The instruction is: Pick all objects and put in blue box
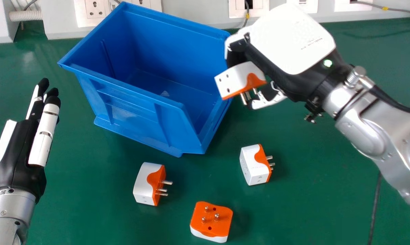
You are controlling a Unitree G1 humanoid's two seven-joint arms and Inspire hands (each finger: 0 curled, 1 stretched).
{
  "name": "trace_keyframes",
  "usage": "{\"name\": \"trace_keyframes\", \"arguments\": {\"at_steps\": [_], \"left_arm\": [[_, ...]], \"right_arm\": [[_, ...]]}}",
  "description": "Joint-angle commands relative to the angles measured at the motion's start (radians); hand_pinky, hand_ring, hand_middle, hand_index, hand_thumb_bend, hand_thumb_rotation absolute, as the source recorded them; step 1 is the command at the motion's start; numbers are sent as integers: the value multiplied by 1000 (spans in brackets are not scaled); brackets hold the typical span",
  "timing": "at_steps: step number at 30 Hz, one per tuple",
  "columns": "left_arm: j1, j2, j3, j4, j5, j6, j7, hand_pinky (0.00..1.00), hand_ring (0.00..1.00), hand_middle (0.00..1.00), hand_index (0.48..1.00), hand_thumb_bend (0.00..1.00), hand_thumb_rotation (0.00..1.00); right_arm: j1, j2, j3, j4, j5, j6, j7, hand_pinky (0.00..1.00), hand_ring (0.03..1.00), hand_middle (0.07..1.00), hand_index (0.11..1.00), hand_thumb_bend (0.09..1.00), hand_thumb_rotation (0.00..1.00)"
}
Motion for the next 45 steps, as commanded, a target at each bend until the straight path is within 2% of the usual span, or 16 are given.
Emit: {"name": "trace_keyframes", "arguments": {"at_steps": [1, 11, 22, 25, 37, 41, 45], "left_arm": [[2, 8, 5, -27, 0, -1, 6, 969, 979, 982, 1000, 281, 1000], [1, 13, 3, -18, 7, -10, 5, 960, 974, 978, 1000, 287, 1000], [8, 11, 2, -29, 6, -9, 5, 950, 968, 973, 1000, 296, 1000], [11, 11, 4, -27, 4, -13, 3, 944, 965, 970, 1000, 300, 1000], [30, 8, 9, -48, -8, -8, -3, 931, 957, 964, 1000, 313, 1000], [30, 7, 13, -39, -14, -11, -6, 923, 952, 960, 1000, 324, 1000], [36, 1, 12, -54, -15, -5, -3, 919, 950, 958, 1000, 329, 1000]], "right_arm": [[-64, 15, 1, 11, 1, -14, -38, 343, 434, 529, 492, 494, 0], [-222, 140, 85, 222, -19, 4, -45, 336, 436, 531, 501, 493, 0], [-395, 237, 178, 455, -69, 42, -94, 339, 441, 527, 497, 494, 0], [-441, 270, 199, 532, -70, 53, -99, 347, 438, 521, 497, 495, 0], [-584, 358, 282, 815, -74, 66, -181, 358, 436, 519, 491, 496, 0], [-619, 399, 314, 908, -79, 83, -230, 361, 447, 519, 472, 497, 0], [-643, 425, 342, 978, -80, 79, -282, 362, 449, 519, 467, 497, 0]]}}
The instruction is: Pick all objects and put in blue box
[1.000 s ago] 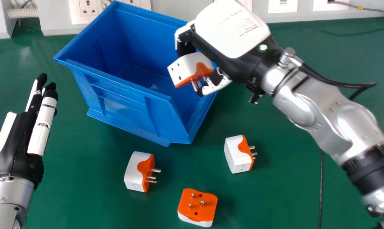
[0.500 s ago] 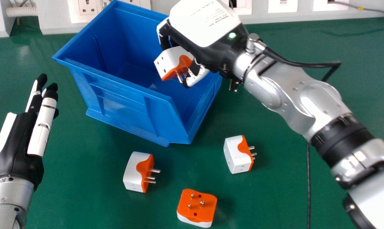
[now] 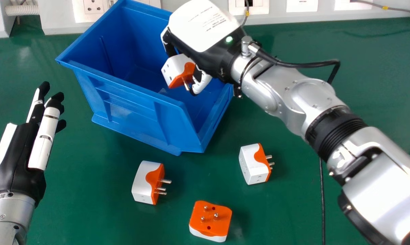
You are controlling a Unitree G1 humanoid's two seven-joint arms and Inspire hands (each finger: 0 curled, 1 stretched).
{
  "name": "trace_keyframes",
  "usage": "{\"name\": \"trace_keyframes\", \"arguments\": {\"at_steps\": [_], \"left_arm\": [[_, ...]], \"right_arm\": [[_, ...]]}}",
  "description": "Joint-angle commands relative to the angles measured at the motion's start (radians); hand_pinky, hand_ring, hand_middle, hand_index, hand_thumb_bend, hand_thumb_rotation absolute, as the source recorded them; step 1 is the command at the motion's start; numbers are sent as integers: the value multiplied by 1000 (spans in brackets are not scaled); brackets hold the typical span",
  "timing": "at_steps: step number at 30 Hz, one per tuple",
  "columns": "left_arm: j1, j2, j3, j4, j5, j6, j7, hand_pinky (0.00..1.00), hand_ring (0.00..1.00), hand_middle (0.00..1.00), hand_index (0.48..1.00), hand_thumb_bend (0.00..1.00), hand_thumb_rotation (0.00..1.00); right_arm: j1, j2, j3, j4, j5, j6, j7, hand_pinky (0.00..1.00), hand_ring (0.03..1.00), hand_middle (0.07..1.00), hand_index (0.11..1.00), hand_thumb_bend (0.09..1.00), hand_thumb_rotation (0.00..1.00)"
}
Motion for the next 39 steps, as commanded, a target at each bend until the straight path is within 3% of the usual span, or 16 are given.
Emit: {"name": "trace_keyframes", "arguments": {"at_steps": [1, 6, 12, 19, 39], "left_arm": [[10, 2, 10, -37, -13, -5, 2, 914, 948, 956, 1000, 334, 1000], [26, -6, 9, -61, -11, -2, 3, 910, 945, 954, 1000, 338, 1000], [27, -10, 10, -53, -16, -5, 1, 901, 940, 950, 1000, 346, 1000], [37, -12, 8, -73, -16, 3, 6, 896, 937, 948, 999, 351, 996], [43, -7, 13, -66, -17, -10, 0, 853, 913, 928, 979, 384, 931]], "right_arm": [[-76, 14, 9, 16, 0, 3, -52, 362, 451, 517, 463, 498, 0], [-99, 38, 33, 78, 7, 3, -85, 365, 452, 515, 458, 498, 0], [-108, 55, 60, 117, 2, 16, -99, 370, 453, 513, 450, 499, 0], [-104, 71, 76, 140, 9, 29, -111, 374, 450, 511, 451, 500, 0], [-74, 82, 50, 151, 51, 49, -77, 384, 427, 496, 497, 500, 0]]}}
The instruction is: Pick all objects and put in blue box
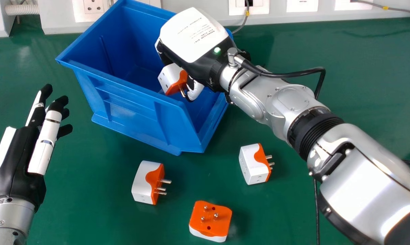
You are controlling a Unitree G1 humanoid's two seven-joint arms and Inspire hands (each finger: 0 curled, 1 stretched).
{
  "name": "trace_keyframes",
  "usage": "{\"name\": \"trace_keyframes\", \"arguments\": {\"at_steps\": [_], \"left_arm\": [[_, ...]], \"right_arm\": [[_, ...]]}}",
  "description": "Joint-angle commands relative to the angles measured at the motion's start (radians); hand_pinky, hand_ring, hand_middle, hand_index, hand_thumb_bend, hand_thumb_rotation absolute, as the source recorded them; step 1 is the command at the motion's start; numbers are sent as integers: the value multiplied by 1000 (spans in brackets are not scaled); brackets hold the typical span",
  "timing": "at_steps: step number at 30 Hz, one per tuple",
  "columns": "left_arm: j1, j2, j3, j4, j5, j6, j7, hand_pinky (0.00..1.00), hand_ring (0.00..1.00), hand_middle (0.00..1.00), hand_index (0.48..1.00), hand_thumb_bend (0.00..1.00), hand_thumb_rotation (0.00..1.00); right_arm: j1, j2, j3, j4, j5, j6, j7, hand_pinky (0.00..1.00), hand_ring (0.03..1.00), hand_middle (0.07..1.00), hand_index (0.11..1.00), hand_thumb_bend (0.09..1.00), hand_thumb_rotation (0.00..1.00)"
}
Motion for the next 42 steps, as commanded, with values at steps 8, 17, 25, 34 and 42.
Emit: {"name": "trace_keyframes", "arguments": {"at_steps": [8, 17, 25, 34, 42], "left_arm": [[2, 6, 14, -11, -11, -24, -6, 841, 906, 922, 972, 396, 908], [6, 7, 13, -20, -8, -24, -8, 821, 894, 912, 961, 409, 875], [5, 8, 12, -18, -6, -26, -9, 812, 888, 907, 955, 414, 860], [-3, 10, 13, -5, -10, -30, -13, 807, 885, 905, 952, 418, 849], [-17, 8, 7, 15, -6, -37, -10, 803, 883, 902, 949, 421, 842]], "right_arm": [[-19, -20, 8, -12, 20, -18, 25, 405, 579, 634, 556, 475, 0], [-23, -20, 40, -14, -5, 18, 16, 437, 903, 922, 870, 413, 0], [-13, -29, 64, -16, -27, 33, -19, 444, 971, 984, 936, 400, 0], [-12, -37, 61, -22, -21, 29, -24, 444, 988, 998, 954, 398, 0], [-13, -56, 61, -30, -23, 19, -36, 444, 992, 1000, 959, 397, 0]]}}
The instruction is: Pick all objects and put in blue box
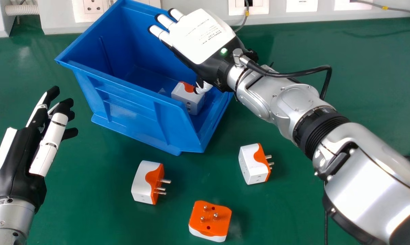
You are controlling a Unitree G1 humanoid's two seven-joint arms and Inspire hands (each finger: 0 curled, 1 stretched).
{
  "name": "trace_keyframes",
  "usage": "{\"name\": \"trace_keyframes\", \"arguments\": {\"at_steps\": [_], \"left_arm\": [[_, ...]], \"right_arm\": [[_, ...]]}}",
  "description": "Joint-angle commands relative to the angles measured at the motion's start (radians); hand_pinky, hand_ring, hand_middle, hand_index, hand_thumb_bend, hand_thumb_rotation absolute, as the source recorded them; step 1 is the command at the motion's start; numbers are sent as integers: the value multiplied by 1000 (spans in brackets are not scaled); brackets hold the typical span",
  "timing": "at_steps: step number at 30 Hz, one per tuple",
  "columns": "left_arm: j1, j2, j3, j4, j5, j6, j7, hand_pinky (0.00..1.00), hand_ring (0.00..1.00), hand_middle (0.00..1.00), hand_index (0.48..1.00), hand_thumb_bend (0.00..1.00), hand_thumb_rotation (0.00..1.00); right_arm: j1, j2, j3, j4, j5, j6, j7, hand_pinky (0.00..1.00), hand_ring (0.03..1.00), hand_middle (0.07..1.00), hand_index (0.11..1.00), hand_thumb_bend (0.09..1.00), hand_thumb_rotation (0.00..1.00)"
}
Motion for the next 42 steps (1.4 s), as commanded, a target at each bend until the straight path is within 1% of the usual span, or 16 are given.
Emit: {"name": "trace_keyframes", "arguments": {"at_steps": [1, 6, 10, 14, 17, 20, 22, 23, 25, 26, 28, 30, 32, 35, 39, 42], "left_arm": [[-14, 6, 5, -3, -4, -25, 1, 803, 882, 902, 949, 421, 841], [-30, 6, 0, 14, 0, -22, 4, 800, 880, 900, 947, 411, 836], [-46, 8, -5, 28, 7, -20, 9, 799, 879, 899, 946, 407, 832], [-66, 11, -12, 46, 23, -19, 19, 798, 878, 898, 946, 405, 828], [-73, 12, -15, 54, 32, -22, 25, 797, 878, 898, 945, 403, 827], [-79, 11, -18, 56, 36, -22, 29, 797, 878, 898, 945, 399, 827], [-85, 10, -20, 60, 35, -22, 31, 797, 878, 898, 946, 392, 826], [-87, 10, -20, 63, 34, -23, 31, 797, 878, 898, 946, 392, 826], [-90, 9, -19, 68, 33, -25, 31, 799, 881, 900, 948, 388, 826], [-93, 9, -19, 72, 32, -26, 31, 799, 881, 900, 948, 388, 826], [-97, 9, -19, 77, 31, -26, 32, 801, 883, 901, 949, 387, 827], [-98, 10, -20, 80, 31, -26, 32, 804, 884, 903, 951, 385, 827], [-101, 11, -19, 86, 29, -27, 30, 804, 885, 903, 951, 384, 827], [-101, 12, -19, 83, 27, -25, 28, 806, 886, 904, 952, 382, 826], [-100, 13, -17, 80, 23, -21, 25, 804, 886, 903, 952, 382, 824], [-101, 14, -16, 81, 22, -20, 25, 804, 885, 903, 952, 382, 823]], "right_arm": [[-14, -23, -3, -29, 5, -6, -31, 444, 992, 1000, 959, 397, 0], [-17, -58, -17, -57, 16, -27, -35, 445, 993, 1000, 959, 398, 0], [-8, -95, -50, -98, 40, -41, -32, 445, 991, 1000, 961, 398, 0], [48, -144, -114, -197, 85, -40, -52, 444, 991, 1000, 964, 398, 0], [121, -188, -166, -315, 115, -31, -64, 444, 992, 1000, 964, 398, 0], [212, -232, -222, -469, 133, -8, -57, 444, 993, 1000, 966, 401, 0], [296, -262, -266, -616, 141, 30, -36, 607, 996, 1000, 978, 468, 0], [352, -282, -293, -717, 142, 56, -21, 607, 996, 1000, 978, 468, 0], [434, -306, -332, -861, 137, 95, 7, 705, 988, 1000, 972, 576, 0], [468, -315, -349, -917, 134, 110, 16, 705, 988, 1000, 972, 576, 0], [535, -332, -382, -1016, 130, 136, 34, 760, 977, 997, 960, 661, 0], [595, -345, -412, -1097, 126, 156, 48, 799, 975, 998, 959, 704, 5], [673, -358, -451, -1184, 127, 173, 56, 817, 978, 999, 963, 707, 14], [811, -363, -505, -1314, 120, 211, 64, 857, 988, 1000, 981, 677, 66], [919, -353, -542, -1417, 101, 252, 89, 893, 997, 1000, 995, 624, 176], [982, -348, -558, -1469, 91, 274, 103, 900, 999, 1000, 998, 613, 205]]}}
